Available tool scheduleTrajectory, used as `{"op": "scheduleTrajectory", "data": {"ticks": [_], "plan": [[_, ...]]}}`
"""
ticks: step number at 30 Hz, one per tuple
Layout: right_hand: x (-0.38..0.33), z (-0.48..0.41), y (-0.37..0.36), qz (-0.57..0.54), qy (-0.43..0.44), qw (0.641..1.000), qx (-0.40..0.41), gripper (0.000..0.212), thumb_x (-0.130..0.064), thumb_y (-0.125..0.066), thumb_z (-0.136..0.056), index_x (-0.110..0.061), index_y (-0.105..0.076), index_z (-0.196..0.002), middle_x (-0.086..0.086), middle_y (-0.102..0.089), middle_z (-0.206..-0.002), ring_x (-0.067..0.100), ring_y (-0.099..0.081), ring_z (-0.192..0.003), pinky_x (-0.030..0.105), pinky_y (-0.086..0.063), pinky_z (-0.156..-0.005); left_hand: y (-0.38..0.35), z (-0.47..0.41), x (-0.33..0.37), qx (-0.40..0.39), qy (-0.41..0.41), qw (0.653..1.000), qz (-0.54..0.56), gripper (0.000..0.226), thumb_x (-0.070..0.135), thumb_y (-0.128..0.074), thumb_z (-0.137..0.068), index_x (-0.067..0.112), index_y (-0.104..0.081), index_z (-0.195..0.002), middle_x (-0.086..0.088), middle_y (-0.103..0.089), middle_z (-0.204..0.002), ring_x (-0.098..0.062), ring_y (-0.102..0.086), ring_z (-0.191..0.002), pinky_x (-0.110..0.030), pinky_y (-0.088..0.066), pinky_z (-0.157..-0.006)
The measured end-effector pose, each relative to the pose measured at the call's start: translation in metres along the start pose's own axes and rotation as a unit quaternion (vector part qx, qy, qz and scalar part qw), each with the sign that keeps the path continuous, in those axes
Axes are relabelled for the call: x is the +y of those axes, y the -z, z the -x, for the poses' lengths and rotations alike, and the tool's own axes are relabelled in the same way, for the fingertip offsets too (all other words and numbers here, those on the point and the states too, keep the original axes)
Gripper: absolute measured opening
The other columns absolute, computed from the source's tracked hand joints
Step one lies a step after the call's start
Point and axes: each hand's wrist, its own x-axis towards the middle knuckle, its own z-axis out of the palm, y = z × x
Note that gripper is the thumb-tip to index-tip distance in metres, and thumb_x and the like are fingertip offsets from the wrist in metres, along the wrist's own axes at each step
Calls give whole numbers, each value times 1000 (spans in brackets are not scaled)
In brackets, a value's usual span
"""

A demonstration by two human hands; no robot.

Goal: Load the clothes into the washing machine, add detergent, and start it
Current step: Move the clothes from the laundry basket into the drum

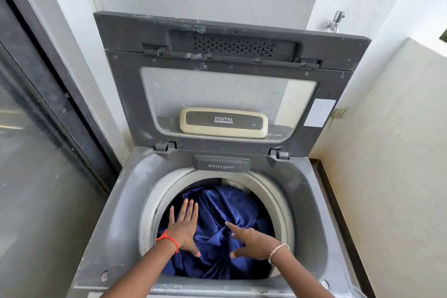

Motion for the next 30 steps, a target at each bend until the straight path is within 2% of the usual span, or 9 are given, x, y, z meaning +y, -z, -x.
{"op": "scheduleTrajectory", "data": {"ticks": [4,7,10,12,16,18,22,26,30], "plan": [[9,19,2,-45,-5,999,23,77,-32,-65,-84,-20,-21,-146,12,-50,-137,18,-51,-122,26,-36,-104,5,4,5,2,-10,998,60,117,51,-63,-79,1,22,-143,-12,28,-152,-28,30,-138,-55,14,-110],[10,34,5,-116,9,991,68,62,-27,-64,-85,-13,-37,-139,14,-63,-118,12,-59,-104,18,-43,-91,17,11,18,-4,-14,963,268,99,50,-54,-88,1,8,-147,-12,12,-156,-24,15,-143,-44,3,-115],[-1,47,17,-288,-4,950,118,37,-28,-58,-89,-11,-53,-122,8,-64,-92,14,-61,-81,28,-53,-65,39,23,32,-41,3,808,588,59,46,-47,-93,6,-36,-134,-10,-30,-148,-22,-25,-138,-34,-23,-109],[-7,45,28,-429,-16,892,140,26,-30,-55,-91,-10,-58,-107,8,-63,-94,17,-65,-84,39,-55,-69,53,20,35,-55,15,674,737,64,50,-40,-94,5,-32,-139,-13,-35,-146,-31,-30,-136,-45,-28,-107],[-14,20,55,-648,-18,738,188,33,-30,-52,-93,0,-54,-106,24,-61,-109,29,-65,-96,48,-58,-66,77,1,34,15,28,453,891,77,50,-38,-93,-3,-16,-145,-23,-30,-148,-37,-31,-136,-54,-31,-106],[-19,4,67,-704,-32,680,203,32,-29,-52,-93,1,-52,-103,26,-58,-111,32,-62,-98,46,-58,-61,85,-7,34,51,25,387,920,79,48,-41,-94,-5,-12,-145,-24,-24,-150,-37,-27,-138,-54,-30,-107],[-22,-27,84,-754,-56,612,231,33,-22,-60,-88,1,-50,-109,29,-48,-121,36,-57,-102,47,-56,-58,89,-30,31,84,54,334,937,78,40,-48,-93,-4,-10,-145,-25,-21,-150,-37,-26,-138,-53,-30,-107],[-25,-51,96,-774,-70,578,247,16,-18,-65,-84,-7,-52,-85,33,-37,-133,40,-54,-111,48,-54,-62,91,-54,27,108,100,331,932,76,28,-58,-90,-2,-15,-145,-26,-25,-148,-38,-30,-135,-53,-35,-104],[-29,-67,101,-789,-78,553,254,30,-17,-64,-85,-2,-45,-103,32,-37,-132,43,-49,-116,50,-53,-67,92,-65,22,130,116,310,934,71,28,-61,-88,2,-25,-143,-24,-35,-143,-37,-39,-130,-51,-41,-95]]}}
